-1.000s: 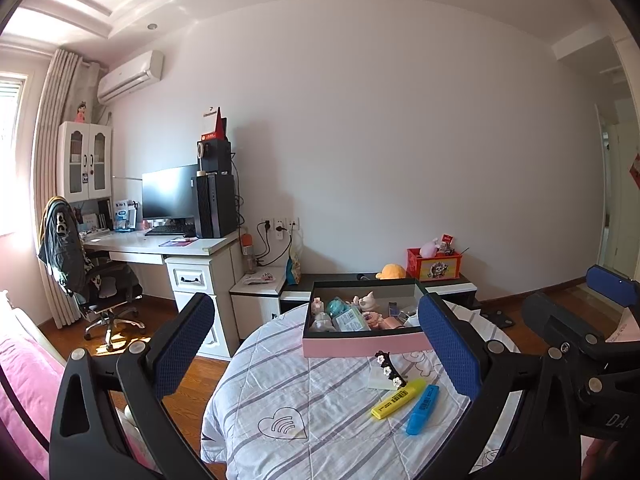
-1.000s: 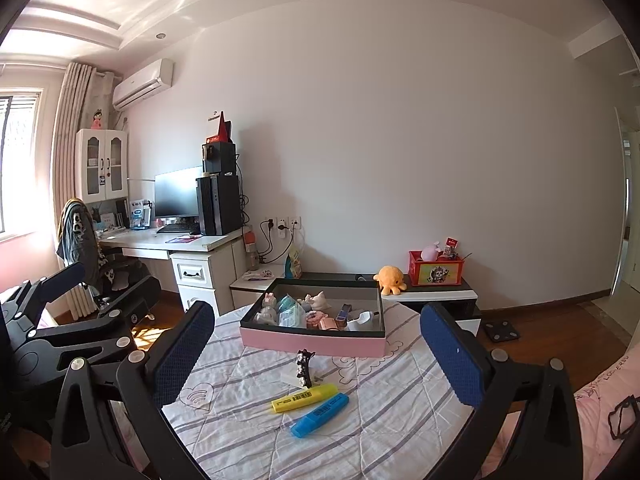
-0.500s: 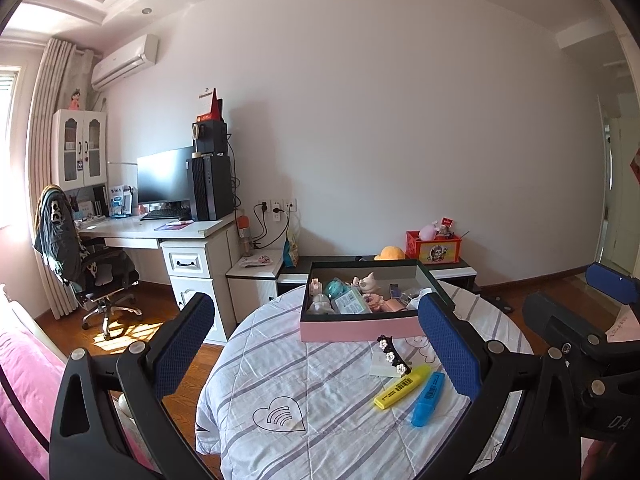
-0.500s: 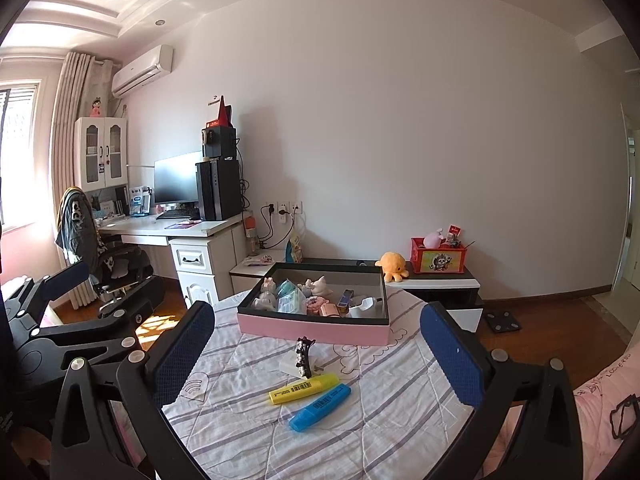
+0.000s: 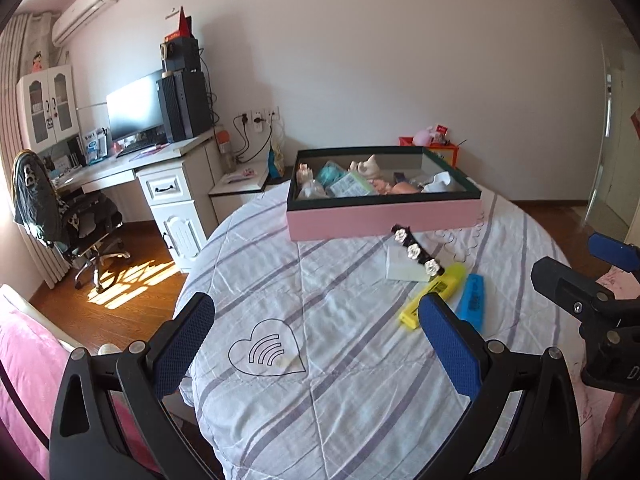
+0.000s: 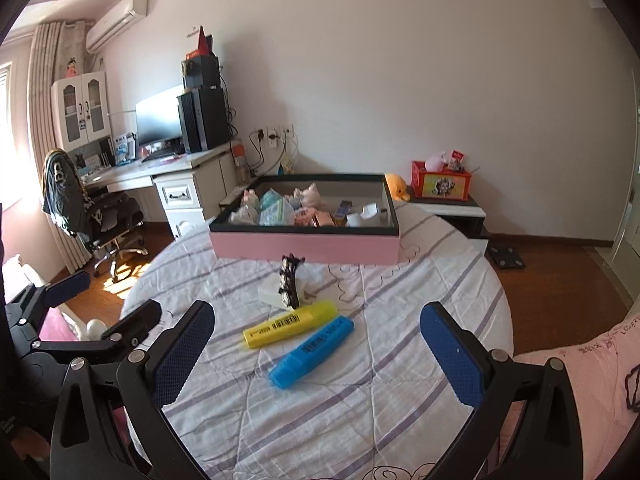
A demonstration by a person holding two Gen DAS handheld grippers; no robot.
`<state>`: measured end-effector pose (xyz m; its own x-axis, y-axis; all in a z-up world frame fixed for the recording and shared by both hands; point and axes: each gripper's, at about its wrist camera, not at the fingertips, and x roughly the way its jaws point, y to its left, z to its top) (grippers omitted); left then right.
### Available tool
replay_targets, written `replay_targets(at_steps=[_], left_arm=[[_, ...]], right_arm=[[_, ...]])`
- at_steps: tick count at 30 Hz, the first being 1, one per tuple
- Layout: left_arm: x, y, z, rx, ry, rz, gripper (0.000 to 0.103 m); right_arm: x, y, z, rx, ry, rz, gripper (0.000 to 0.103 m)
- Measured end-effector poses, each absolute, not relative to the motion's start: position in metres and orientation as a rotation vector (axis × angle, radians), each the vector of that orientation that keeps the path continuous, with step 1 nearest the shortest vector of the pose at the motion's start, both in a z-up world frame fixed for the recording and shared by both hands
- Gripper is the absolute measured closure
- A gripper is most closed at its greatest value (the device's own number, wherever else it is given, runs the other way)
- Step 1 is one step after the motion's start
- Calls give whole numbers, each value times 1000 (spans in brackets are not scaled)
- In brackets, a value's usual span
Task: Organize rigid objects
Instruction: 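Grasp the yellow highlighter with the left tool while the right tool grasps the blue highlighter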
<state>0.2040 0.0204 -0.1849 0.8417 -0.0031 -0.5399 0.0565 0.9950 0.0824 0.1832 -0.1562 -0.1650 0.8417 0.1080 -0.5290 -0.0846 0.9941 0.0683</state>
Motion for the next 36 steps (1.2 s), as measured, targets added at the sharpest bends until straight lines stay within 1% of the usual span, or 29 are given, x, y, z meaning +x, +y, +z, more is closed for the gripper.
replay_targets(at_steps=[6, 13, 14, 15, 16, 17, 18, 20, 21, 23, 29, 32, 35, 36], left_arm=[[225, 31, -212, 101, 638, 12, 0], [240, 25, -225, 114, 675, -26, 0], [243, 22, -227, 118, 684, -39, 0], [244, 19, -229, 120, 689, -54, 0], [247, 15, -231, 121, 696, -73, 0], [249, 10, -232, 123, 705, -92, 0], [252, 4, -234, 128, 715, -108, 0], [257, -10, -237, 152, 729, -138, 0], [260, -17, -238, 160, 735, -155, 0], [268, -31, -243, 171, 766, -196, 0], [293, -68, -259, 247, 856, -256, 0], [303, -77, -259, 247, 868, -289, 1], [308, -81, -259, 232, 869, -337, 15], [307, -83, -259, 233, 862, -363, 28]], right_arm=[[223, -156, -221, 73, 735, 87, 0], [259, -145, -253, 58, 826, 91, 0], [263, -147, -257, 40, 839, 90, 3], [265, -149, -260, 27, 851, 87, 8], [265, -154, -262, 25, 852, 92, 17], [262, -159, -261, 24, 840, 102, 29], [261, -164, -260, 12, 835, 104, 37], [259, -177, -258, -1, 838, 107, 68], [259, -185, -258, 7, 838, 114, 74], [259, -199, -257, 26, 834, 120, 75], [266, -211, -256, 29, 816, 119, 75], [273, -211, -257, 22, 815, 129, 74], [282, -213, -257, 15, 816, 128, 71], [286, -214, -257, 17, 816, 130, 70]])
